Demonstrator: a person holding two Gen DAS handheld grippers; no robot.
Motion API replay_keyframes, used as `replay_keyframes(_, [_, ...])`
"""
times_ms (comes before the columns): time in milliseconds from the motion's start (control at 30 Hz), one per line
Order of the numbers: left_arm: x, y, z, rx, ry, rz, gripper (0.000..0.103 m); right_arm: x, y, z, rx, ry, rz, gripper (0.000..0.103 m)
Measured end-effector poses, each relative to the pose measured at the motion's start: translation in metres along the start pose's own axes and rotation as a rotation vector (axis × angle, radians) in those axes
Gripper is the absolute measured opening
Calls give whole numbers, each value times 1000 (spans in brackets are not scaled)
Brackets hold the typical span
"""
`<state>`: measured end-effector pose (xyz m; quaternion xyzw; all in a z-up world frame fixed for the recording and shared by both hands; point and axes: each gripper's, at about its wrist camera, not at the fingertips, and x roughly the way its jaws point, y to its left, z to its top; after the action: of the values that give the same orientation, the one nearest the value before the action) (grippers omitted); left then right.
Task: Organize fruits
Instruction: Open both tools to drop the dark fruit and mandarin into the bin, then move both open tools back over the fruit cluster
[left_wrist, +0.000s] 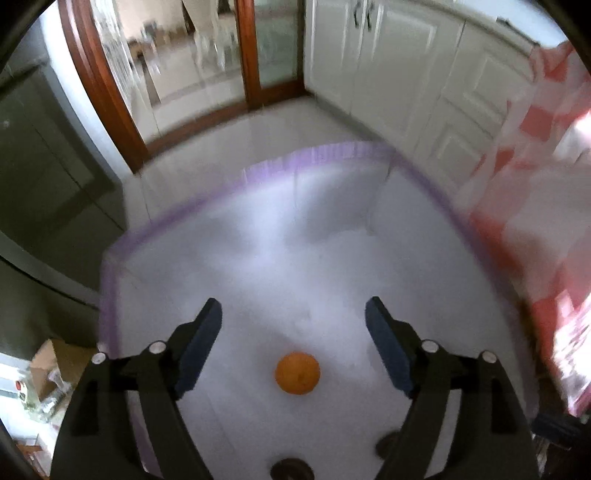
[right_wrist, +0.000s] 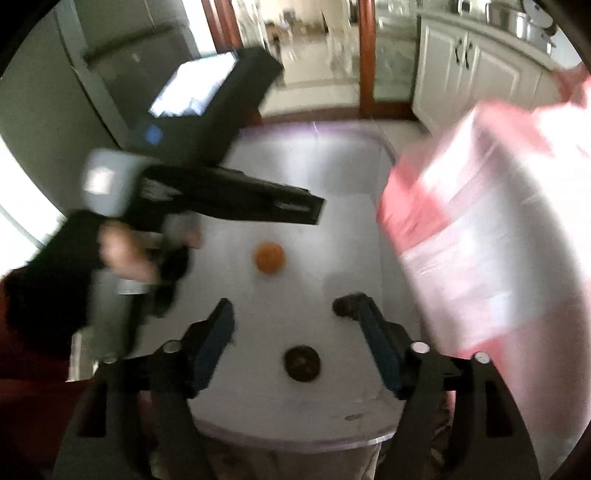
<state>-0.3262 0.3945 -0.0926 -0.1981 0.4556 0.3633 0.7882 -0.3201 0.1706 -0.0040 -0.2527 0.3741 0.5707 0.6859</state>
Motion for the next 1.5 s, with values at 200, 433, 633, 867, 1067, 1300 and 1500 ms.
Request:
replay_keyframes(200, [-66,-44,25,84,-212,-6,97,-110,-35,-9,60,-263,-128,85])
replay_keyframes(433, [-161,-159,37,292,-419,-263,101,-204,-123,-68,320,-455,-342,87])
replay_keyframes(633, [-191,-315,43,445,-345,-549,101,-271,-216,-141,579,-496,-562,87])
replay_keyframes(867, [-139,-498,51,478,-201,-619,101,-301,-330,-194,800,-433,-683,87])
replay_keyframes(1067, [-102,-564,82,295,-146,-685,101,-324,-389,-224,947,-511,-689,87])
replay_keyframes(1300, [-78,-594,114,221,-133,-773,101,-322,-401,-236,993,-533,-668,87])
replay_keyframes(1500, [-68,-578,118,195,-103,-810,101,-304,-435,-203,960,-457,-744,87])
